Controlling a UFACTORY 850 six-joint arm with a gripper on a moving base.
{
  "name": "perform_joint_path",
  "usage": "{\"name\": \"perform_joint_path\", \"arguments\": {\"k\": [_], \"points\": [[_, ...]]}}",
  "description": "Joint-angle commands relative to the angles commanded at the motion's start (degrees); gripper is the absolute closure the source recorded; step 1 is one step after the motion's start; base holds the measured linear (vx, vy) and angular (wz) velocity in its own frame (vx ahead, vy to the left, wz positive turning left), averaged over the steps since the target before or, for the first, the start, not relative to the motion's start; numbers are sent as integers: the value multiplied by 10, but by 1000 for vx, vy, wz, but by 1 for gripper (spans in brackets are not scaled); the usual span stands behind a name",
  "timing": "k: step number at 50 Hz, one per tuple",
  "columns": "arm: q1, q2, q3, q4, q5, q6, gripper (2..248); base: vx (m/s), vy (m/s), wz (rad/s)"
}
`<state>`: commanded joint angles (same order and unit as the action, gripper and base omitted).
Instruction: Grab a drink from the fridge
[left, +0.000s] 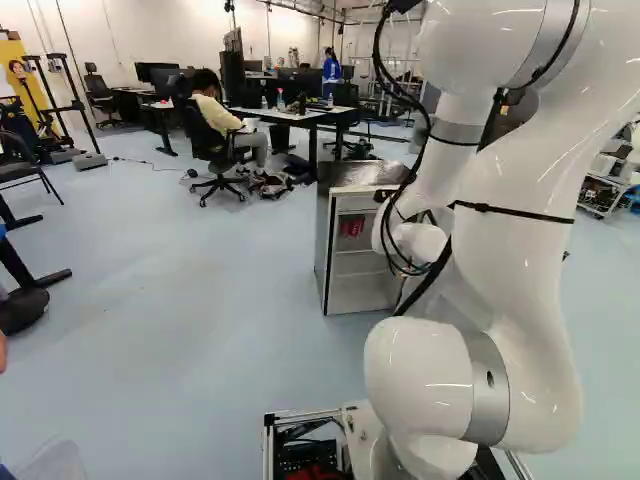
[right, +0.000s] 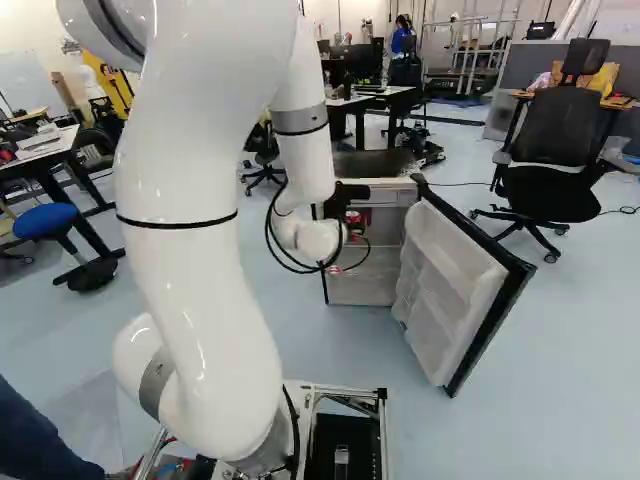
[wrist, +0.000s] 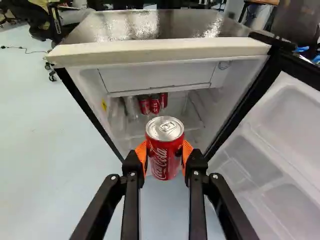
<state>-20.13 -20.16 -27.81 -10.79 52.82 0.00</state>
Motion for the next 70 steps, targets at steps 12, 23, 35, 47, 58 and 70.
{"name": "perform_joint_path", "arguments": {"k": [12, 23, 35, 47, 58, 70], "points": [[0, 23, 7, 0, -3, 0, 158, 0, 0, 0], [0, 45, 14, 0, -16, 0, 158, 0, 0, 0], [1, 63, 15, 0, -37, 0, 158, 0, 0, 0], [4, 78, 12, 0, -68, 0, 158, 0, 0, 0], [6, 89, 6, 0, -98, 0, 158, 0, 0, 0], [9, 101, 0, 0, -128, 0, 158, 0, 0, 0]]}}
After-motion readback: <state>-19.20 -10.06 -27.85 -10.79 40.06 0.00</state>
